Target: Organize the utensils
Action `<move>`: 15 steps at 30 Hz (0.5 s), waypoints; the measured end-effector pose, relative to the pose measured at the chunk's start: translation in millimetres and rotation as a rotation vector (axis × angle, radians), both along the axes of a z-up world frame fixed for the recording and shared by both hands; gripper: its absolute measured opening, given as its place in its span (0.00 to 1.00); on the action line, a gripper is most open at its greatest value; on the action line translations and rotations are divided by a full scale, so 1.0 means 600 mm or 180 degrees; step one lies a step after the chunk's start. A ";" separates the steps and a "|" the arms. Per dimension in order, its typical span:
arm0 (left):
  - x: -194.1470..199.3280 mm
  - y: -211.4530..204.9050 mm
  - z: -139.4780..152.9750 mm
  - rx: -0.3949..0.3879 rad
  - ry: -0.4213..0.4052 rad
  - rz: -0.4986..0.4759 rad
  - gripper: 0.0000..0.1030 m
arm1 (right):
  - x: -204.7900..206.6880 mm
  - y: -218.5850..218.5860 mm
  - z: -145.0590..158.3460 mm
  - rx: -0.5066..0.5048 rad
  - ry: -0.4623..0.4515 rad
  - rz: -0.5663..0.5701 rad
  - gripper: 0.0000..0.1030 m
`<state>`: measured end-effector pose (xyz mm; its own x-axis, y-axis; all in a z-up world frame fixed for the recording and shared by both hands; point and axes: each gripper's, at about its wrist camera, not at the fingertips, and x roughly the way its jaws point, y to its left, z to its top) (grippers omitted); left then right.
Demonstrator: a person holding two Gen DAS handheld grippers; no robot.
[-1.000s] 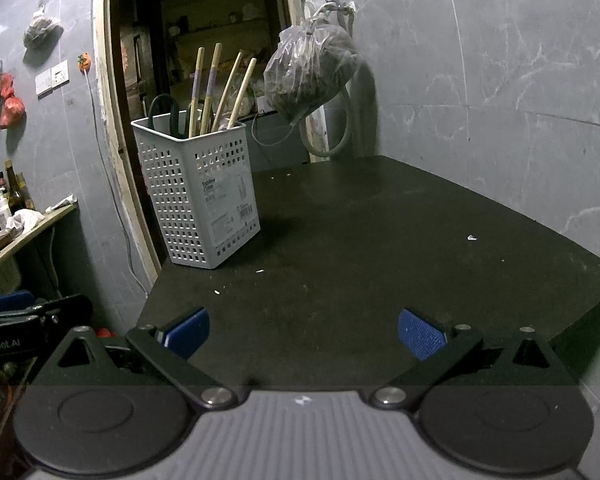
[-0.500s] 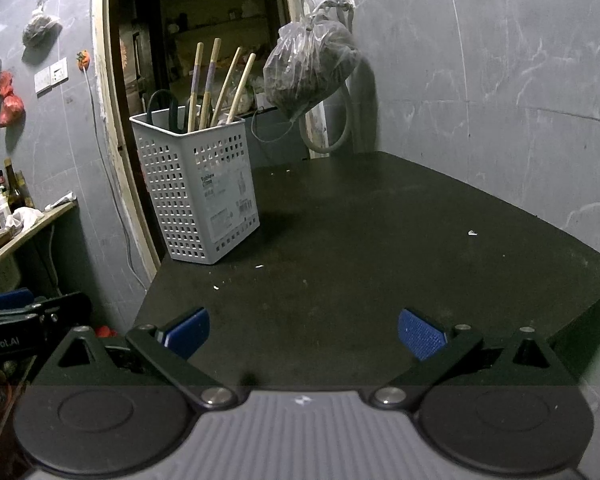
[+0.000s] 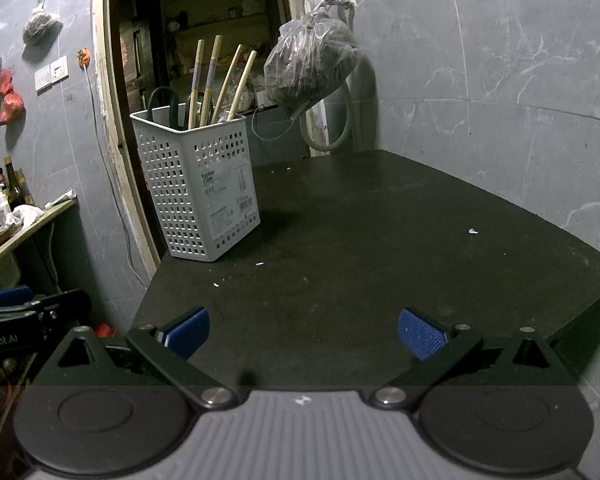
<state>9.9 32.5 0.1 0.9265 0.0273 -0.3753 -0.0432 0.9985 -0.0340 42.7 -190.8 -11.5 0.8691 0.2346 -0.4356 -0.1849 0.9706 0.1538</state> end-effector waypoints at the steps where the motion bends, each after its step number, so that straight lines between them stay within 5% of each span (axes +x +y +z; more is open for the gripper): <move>1: 0.000 0.000 0.000 0.0000 0.0000 -0.0001 0.99 | 0.000 0.000 -0.001 0.0000 0.0001 0.0002 1.00; 15: 0.000 0.000 0.000 0.0005 0.0001 -0.0002 0.99 | -0.002 0.002 -0.005 -0.0015 0.0014 0.0005 1.00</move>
<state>9.9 32.2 0.1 0.9264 0.0273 -0.3756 -0.0426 0.9986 -0.0325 41.7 -189.6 -14.3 0.8667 0.2338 -0.4406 -0.1857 0.9711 0.1500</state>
